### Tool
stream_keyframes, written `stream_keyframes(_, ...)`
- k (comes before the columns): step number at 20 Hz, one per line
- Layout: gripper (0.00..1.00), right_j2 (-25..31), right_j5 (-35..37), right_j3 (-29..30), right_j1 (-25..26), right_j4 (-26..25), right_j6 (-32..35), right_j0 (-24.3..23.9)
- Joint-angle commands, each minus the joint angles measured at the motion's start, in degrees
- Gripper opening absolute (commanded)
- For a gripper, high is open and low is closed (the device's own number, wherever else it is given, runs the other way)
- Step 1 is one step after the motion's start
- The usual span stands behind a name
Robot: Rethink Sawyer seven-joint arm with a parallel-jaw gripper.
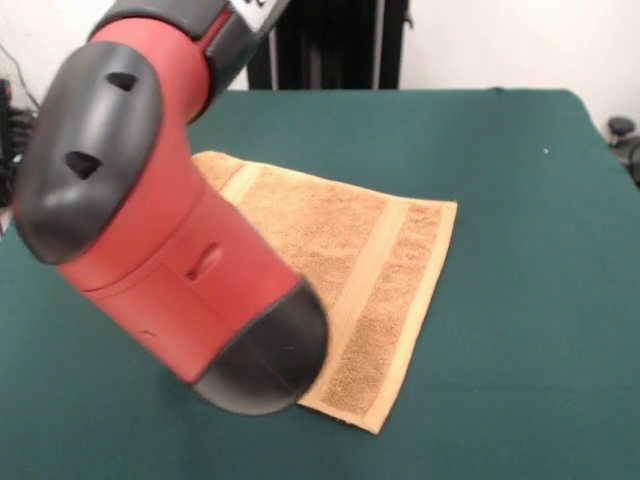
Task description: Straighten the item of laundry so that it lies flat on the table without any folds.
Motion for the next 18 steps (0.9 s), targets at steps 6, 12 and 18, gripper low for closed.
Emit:
stream_keyframes(6,0.0,4.9,-14.0,5.0,-0.6,-10.1,-34.2,-3.1)
stream_keyframes(12,0.0,7.2,-20.9,5.2,-1.1,-13.7,-43.9,-5.2)
stream_keyframes(18,0.0,11.1,-24.6,4.9,-0.8,-17.0,-48.5,-6.8)
